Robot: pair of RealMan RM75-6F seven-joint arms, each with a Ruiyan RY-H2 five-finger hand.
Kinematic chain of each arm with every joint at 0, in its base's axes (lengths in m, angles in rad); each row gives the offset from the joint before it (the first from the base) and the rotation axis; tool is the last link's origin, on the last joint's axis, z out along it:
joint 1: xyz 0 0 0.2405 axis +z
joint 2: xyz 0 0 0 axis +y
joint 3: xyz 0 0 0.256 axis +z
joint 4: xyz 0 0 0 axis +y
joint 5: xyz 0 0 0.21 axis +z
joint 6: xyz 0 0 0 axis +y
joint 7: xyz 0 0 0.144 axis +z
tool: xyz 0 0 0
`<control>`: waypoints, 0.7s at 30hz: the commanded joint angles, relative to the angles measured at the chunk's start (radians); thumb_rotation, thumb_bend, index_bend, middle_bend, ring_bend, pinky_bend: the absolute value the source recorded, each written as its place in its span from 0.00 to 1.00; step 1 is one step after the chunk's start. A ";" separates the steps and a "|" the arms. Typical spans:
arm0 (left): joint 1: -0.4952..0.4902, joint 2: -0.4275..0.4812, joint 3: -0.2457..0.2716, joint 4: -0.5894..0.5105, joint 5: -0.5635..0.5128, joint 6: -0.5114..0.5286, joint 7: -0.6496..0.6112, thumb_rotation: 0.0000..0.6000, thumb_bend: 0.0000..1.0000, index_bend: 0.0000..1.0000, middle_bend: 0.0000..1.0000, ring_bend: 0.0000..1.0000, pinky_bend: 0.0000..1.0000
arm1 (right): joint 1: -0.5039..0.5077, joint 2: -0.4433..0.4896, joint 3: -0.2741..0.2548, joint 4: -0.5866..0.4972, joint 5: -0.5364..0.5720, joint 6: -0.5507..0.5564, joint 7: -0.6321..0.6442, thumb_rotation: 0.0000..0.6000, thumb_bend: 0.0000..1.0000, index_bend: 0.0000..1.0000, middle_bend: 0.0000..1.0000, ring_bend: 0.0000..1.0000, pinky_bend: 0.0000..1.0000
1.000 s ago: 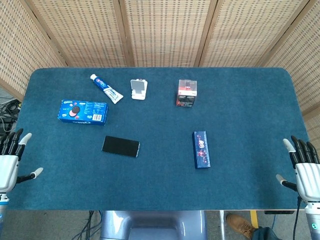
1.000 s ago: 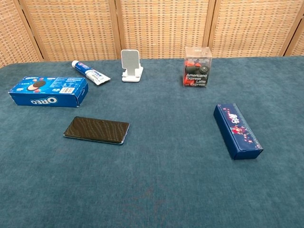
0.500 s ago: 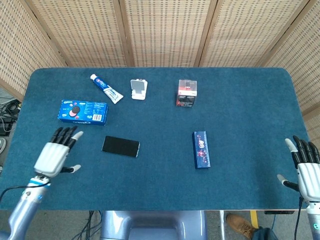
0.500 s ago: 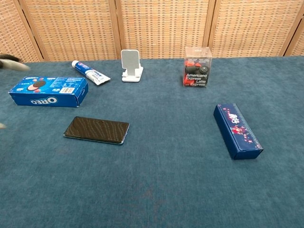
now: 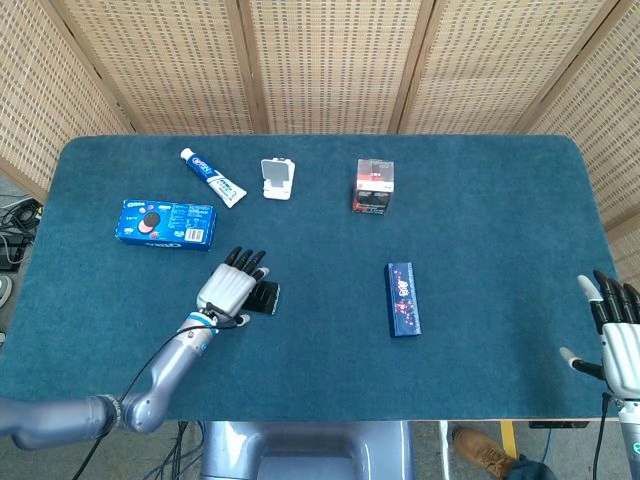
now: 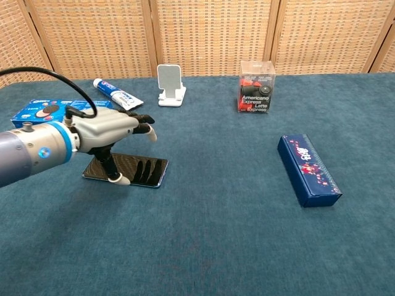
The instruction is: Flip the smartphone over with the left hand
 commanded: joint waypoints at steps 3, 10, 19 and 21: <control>-0.048 -0.041 -0.006 0.038 -0.084 -0.006 0.044 1.00 0.16 0.21 0.00 0.00 0.00 | 0.000 0.000 -0.001 0.001 -0.001 -0.002 -0.001 1.00 0.00 0.00 0.00 0.00 0.00; -0.085 -0.058 0.001 0.054 -0.142 -0.013 0.066 1.00 0.17 0.22 0.00 0.00 0.00 | 0.001 0.000 0.000 -0.001 0.002 -0.004 0.000 1.00 0.00 0.00 0.00 0.00 0.00; -0.123 -0.106 0.014 0.118 -0.192 -0.013 0.068 1.00 0.17 0.26 0.00 0.00 0.00 | 0.001 0.001 0.001 0.002 0.008 -0.009 0.007 1.00 0.00 0.00 0.00 0.00 0.00; -0.127 -0.114 0.019 0.126 -0.198 -0.012 0.065 1.00 0.17 0.27 0.00 0.00 0.00 | 0.001 0.002 0.003 0.004 0.012 -0.011 0.011 1.00 0.00 0.00 0.00 0.00 0.00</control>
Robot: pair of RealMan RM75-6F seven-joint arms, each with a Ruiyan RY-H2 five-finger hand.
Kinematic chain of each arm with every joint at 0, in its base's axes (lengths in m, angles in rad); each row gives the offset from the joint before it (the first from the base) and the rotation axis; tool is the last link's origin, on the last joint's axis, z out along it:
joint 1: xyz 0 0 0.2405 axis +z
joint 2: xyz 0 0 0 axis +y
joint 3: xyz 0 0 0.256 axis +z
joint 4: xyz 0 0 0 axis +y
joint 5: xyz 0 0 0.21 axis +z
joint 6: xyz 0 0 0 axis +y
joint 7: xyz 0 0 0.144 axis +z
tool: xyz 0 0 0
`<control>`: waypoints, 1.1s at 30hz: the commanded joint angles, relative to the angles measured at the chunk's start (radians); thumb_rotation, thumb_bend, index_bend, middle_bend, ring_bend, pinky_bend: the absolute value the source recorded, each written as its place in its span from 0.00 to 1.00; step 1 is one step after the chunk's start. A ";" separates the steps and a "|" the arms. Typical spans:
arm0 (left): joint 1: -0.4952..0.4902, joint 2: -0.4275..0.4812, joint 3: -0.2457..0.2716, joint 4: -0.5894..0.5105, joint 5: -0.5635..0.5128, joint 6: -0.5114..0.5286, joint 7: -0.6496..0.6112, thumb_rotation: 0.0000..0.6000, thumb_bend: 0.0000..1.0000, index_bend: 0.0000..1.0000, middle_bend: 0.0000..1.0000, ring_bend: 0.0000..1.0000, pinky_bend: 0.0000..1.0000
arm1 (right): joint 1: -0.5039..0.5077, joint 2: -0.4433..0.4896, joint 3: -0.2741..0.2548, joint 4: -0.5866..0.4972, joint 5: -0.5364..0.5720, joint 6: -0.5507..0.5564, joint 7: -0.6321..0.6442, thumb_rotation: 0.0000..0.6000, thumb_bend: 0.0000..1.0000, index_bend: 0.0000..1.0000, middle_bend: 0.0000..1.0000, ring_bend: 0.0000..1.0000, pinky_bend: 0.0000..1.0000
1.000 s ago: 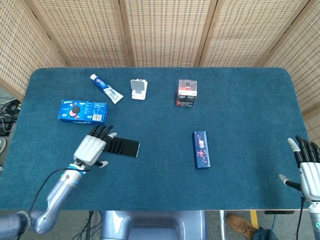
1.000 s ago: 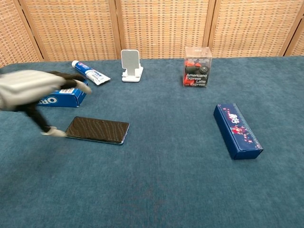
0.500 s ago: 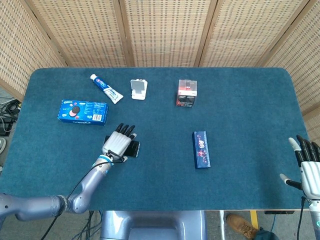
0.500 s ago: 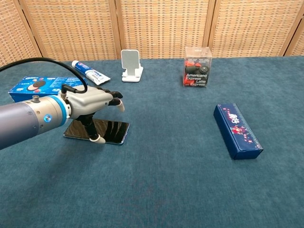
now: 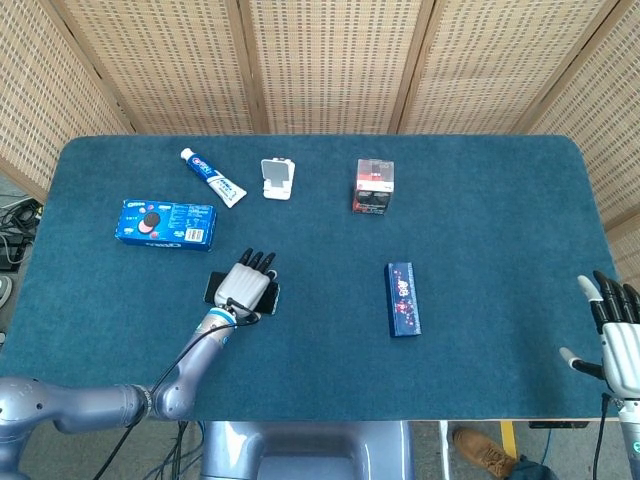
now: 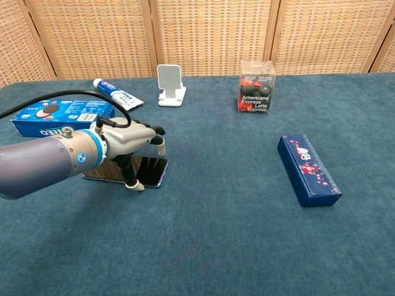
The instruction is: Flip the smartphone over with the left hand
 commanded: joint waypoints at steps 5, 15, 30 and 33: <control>-0.011 -0.017 0.015 0.018 -0.013 0.014 -0.012 1.00 0.17 0.32 0.00 0.00 0.00 | 0.001 0.002 0.001 0.004 0.003 -0.005 0.011 1.00 0.00 0.00 0.00 0.00 0.00; 0.000 0.000 0.027 -0.011 0.019 0.057 -0.052 1.00 0.18 0.57 0.00 0.00 0.00 | 0.001 0.004 0.001 0.000 0.002 -0.005 0.016 1.00 0.00 0.00 0.00 0.00 0.00; 0.043 0.084 -0.025 -0.153 0.178 0.060 -0.305 1.00 0.19 0.62 0.00 0.00 0.00 | -0.001 0.008 0.001 -0.004 0.000 -0.002 0.021 1.00 0.00 0.00 0.00 0.00 0.00; 0.054 0.092 -0.039 -0.162 0.231 0.059 -0.385 1.00 0.19 0.62 0.00 0.00 0.00 | -0.002 0.008 0.001 -0.005 0.001 -0.001 0.022 1.00 0.00 0.00 0.00 0.00 0.00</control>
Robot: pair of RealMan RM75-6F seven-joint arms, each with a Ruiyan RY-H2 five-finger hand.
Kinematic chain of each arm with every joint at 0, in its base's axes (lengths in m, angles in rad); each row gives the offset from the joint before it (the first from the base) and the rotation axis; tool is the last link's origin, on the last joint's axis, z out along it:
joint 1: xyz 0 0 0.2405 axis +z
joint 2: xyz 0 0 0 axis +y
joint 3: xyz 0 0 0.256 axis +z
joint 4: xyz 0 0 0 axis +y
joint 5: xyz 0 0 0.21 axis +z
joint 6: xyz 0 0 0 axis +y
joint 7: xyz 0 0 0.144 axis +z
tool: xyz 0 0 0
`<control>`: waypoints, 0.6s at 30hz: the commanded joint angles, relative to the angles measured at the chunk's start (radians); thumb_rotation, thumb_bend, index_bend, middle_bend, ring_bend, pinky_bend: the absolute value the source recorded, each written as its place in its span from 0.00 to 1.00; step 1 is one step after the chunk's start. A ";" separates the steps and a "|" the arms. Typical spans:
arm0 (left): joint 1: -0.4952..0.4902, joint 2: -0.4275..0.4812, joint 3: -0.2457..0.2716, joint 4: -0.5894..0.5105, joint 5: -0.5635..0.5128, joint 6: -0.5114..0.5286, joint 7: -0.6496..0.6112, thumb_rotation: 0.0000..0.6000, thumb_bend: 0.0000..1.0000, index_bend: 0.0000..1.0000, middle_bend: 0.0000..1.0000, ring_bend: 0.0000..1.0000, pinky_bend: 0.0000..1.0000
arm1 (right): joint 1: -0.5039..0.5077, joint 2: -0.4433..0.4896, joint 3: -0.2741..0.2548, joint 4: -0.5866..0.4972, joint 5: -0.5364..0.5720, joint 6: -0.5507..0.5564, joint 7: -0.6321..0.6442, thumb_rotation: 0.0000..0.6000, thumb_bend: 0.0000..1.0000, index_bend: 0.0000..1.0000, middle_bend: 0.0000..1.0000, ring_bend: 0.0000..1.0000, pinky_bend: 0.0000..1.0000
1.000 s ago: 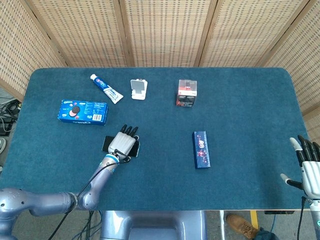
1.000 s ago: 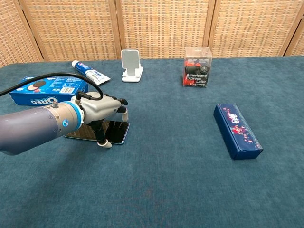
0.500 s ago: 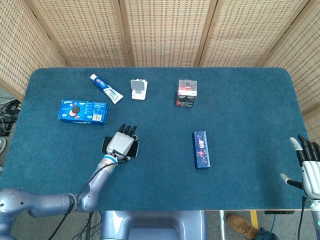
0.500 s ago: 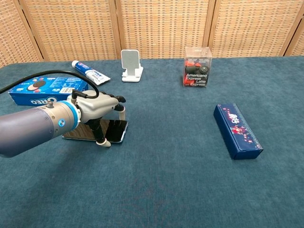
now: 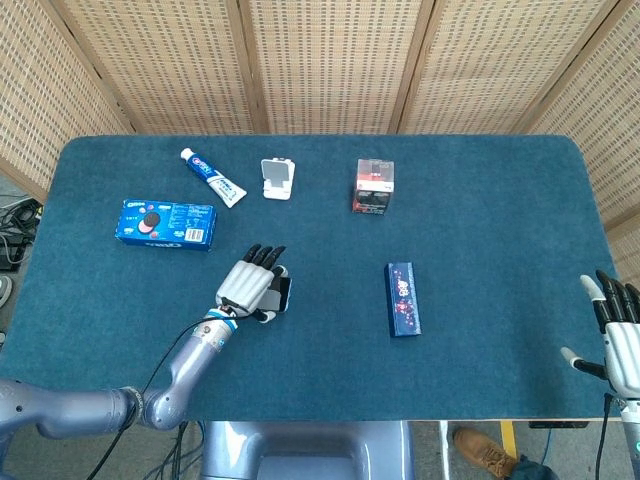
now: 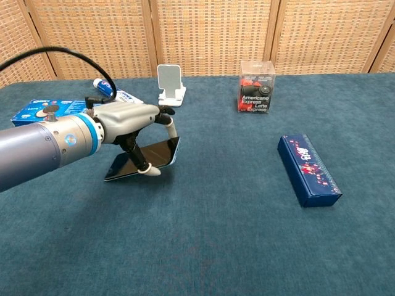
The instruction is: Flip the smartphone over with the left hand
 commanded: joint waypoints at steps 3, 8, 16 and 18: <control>0.027 0.018 -0.031 -0.028 0.092 -0.007 -0.141 1.00 0.19 0.62 0.00 0.00 0.00 | -0.001 0.000 0.000 0.000 -0.001 0.001 0.001 1.00 0.00 0.00 0.00 0.00 0.00; 0.054 0.014 -0.048 -0.022 0.157 -0.014 -0.296 1.00 0.19 0.62 0.00 0.00 0.00 | -0.001 0.000 0.000 0.001 -0.001 0.002 0.002 1.00 0.00 0.00 0.00 0.00 0.00; 0.111 -0.022 -0.088 0.019 0.273 -0.041 -0.689 1.00 0.19 0.62 0.00 0.00 0.00 | 0.002 -0.003 0.001 0.004 0.004 -0.006 -0.007 1.00 0.00 0.00 0.00 0.00 0.00; 0.122 -0.035 -0.086 0.051 0.324 -0.027 -0.762 1.00 0.19 0.62 0.00 0.00 0.00 | 0.003 -0.004 0.001 0.004 0.006 -0.007 -0.009 1.00 0.00 0.00 0.00 0.00 0.00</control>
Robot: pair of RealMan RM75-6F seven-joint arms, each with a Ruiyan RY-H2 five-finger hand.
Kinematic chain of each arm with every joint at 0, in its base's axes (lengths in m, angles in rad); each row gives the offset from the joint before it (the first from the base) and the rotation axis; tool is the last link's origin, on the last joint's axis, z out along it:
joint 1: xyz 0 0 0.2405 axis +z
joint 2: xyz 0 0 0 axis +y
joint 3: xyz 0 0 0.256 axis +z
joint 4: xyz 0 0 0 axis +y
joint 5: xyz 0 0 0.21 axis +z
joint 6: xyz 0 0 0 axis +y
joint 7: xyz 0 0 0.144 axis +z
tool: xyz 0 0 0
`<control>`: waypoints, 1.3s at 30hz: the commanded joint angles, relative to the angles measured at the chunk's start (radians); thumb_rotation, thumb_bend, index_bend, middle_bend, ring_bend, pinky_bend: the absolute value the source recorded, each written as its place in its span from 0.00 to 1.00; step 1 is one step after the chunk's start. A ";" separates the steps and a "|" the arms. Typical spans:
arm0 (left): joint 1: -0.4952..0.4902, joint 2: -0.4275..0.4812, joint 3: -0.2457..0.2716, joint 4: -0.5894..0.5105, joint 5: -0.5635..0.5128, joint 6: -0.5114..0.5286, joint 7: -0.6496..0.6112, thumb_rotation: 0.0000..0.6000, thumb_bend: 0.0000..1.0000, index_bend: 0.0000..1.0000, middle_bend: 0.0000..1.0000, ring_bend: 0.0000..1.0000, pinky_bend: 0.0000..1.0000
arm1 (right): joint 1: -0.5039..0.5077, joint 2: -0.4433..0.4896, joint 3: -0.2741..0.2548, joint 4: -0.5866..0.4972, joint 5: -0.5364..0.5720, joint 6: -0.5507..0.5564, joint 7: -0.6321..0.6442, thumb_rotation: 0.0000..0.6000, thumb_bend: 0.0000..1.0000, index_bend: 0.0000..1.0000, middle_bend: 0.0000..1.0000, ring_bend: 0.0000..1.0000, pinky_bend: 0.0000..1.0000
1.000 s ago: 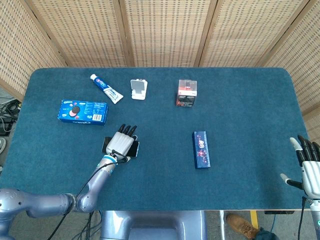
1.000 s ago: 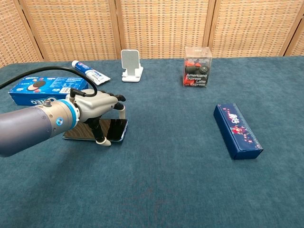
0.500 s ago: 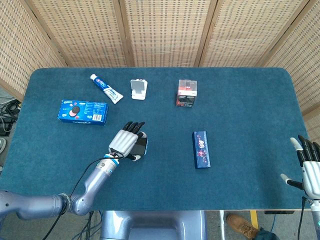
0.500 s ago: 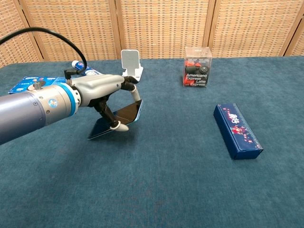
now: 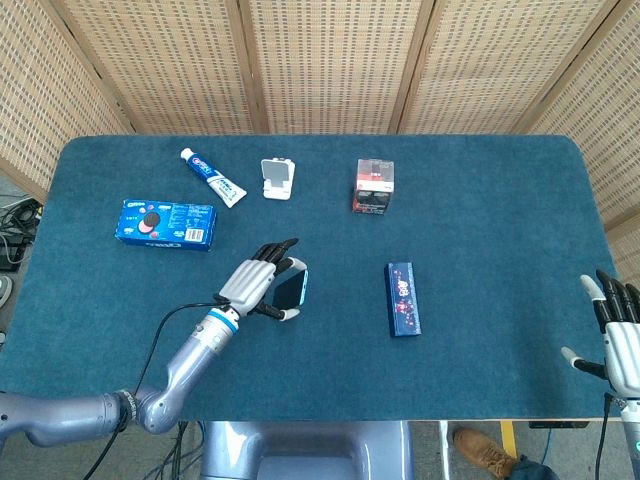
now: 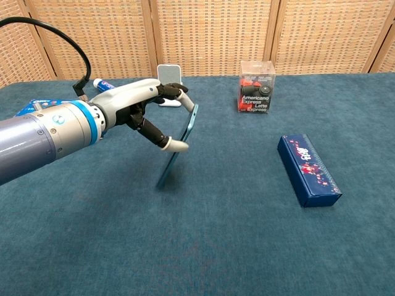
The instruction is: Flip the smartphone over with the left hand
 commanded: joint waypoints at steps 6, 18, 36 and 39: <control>0.063 -0.052 -0.015 0.091 0.160 0.016 -0.348 1.00 0.19 0.61 0.00 0.00 0.00 | 0.002 -0.002 0.001 0.003 0.005 -0.007 -0.002 1.00 0.00 0.00 0.00 0.00 0.00; 0.134 -0.045 0.052 0.204 0.265 0.036 -0.623 1.00 0.19 0.60 0.00 0.00 0.00 | 0.003 -0.003 -0.001 0.000 0.007 -0.012 -0.009 1.00 0.00 0.00 0.00 0.00 0.00; 0.295 0.126 0.186 0.250 0.439 0.257 -0.699 1.00 0.01 0.00 0.00 0.00 0.00 | 0.002 -0.001 -0.009 -0.017 -0.007 -0.007 -0.023 1.00 0.00 0.00 0.00 0.00 0.00; 0.324 0.165 0.191 0.235 0.446 0.302 -0.684 1.00 0.01 0.00 0.00 0.00 0.00 | 0.001 0.001 -0.009 -0.020 -0.011 -0.003 -0.023 1.00 0.00 0.00 0.00 0.00 0.00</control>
